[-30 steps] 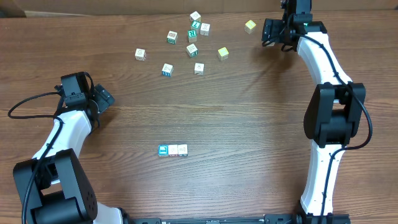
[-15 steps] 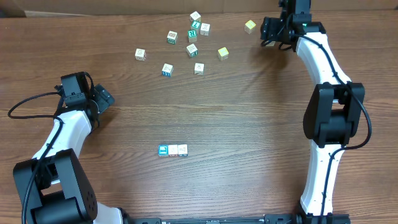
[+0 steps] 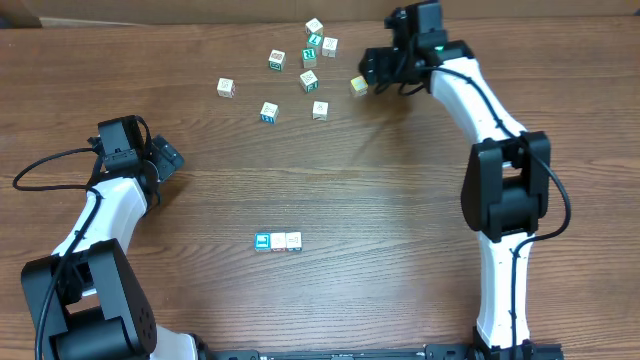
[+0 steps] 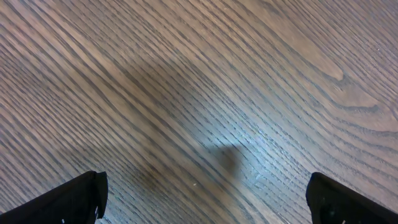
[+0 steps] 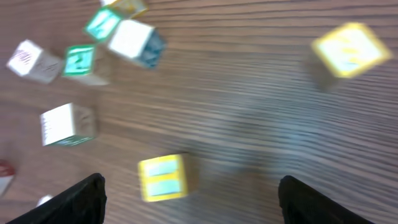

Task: Form a horizontal line
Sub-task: 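Lower the right gripper and close it on the yellow-edged block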

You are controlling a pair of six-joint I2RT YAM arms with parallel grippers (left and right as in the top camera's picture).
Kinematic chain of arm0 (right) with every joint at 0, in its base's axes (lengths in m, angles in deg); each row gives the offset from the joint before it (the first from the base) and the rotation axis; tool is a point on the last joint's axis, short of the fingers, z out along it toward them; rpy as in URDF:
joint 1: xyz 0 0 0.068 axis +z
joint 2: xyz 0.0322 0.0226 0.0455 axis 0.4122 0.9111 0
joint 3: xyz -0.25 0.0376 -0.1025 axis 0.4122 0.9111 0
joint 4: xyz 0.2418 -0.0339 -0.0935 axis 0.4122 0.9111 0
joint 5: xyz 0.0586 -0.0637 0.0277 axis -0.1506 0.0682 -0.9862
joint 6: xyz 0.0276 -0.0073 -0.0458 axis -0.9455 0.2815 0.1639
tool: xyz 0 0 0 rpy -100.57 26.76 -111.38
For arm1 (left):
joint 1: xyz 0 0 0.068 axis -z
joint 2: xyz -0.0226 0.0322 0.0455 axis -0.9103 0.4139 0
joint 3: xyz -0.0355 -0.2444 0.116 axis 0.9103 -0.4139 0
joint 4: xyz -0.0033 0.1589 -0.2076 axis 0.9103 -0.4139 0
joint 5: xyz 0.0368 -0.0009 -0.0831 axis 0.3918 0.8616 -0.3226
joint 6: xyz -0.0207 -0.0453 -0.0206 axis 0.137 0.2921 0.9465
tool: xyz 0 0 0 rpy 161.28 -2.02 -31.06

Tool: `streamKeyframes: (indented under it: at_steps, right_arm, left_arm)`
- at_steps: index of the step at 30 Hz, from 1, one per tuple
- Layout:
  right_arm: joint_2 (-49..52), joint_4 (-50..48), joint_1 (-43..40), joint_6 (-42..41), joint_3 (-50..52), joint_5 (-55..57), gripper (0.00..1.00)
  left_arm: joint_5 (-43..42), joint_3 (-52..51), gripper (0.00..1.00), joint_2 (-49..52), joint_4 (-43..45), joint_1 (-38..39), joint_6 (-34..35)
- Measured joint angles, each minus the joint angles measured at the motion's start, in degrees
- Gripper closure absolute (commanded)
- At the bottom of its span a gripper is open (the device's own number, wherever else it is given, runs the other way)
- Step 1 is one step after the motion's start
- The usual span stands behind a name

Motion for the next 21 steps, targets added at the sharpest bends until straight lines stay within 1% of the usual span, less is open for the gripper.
streamKeyframes:
  at_steps: [2,5,7,9,11,13,15,17,21]
  right_arm:
    - [0.00,-0.07,1.22,0.87,0.00,-0.11,0.15]
    - [0.04,-0.04,2.32,1.64,0.00,0.39,0.21]
    - [0.04,-0.04,2.69,1.99,0.00,1.14,0.23]
    - [0.04,-0.20,2.73,2.14,0.00,1.64,0.36]
    - [0.07,-1.09,2.71,2.19,0.00,1.95,0.53]
    - [0.07,-2.19,2.71,2.32,0.09,2.47,0.53]
    - [0.11,-2.80,2.71,2.45,0.15,2.64,0.48]
    - [0.37,-3.50,2.71,2.67,0.15,2.69,0.31]
    - [1.73,-3.98,2.71,2.71,0.22,2.84,0.29]
  left_arm:
    - [0.00,0.00,0.00,0.00,0.00,0.00,0.00]
    - [0.00,0.00,0.01,0.00,0.00,0.00,0.00]
    - [0.00,0.00,0.01,0.00,0.00,0.00,0.00]
    - [0.00,0.00,0.00,0.00,0.00,0.00,0.00]
    - [0.00,0.00,0.01,0.00,0.00,0.00,0.00]
    - [0.00,0.00,0.01,0.00,0.00,0.00,0.00]
    - [0.00,0.00,0.00,0.00,0.00,0.00,0.00]
    - [0.00,0.00,0.00,0.00,0.00,0.00,0.00]
    - [0.00,0.00,0.00,0.00,0.00,0.00,0.00]
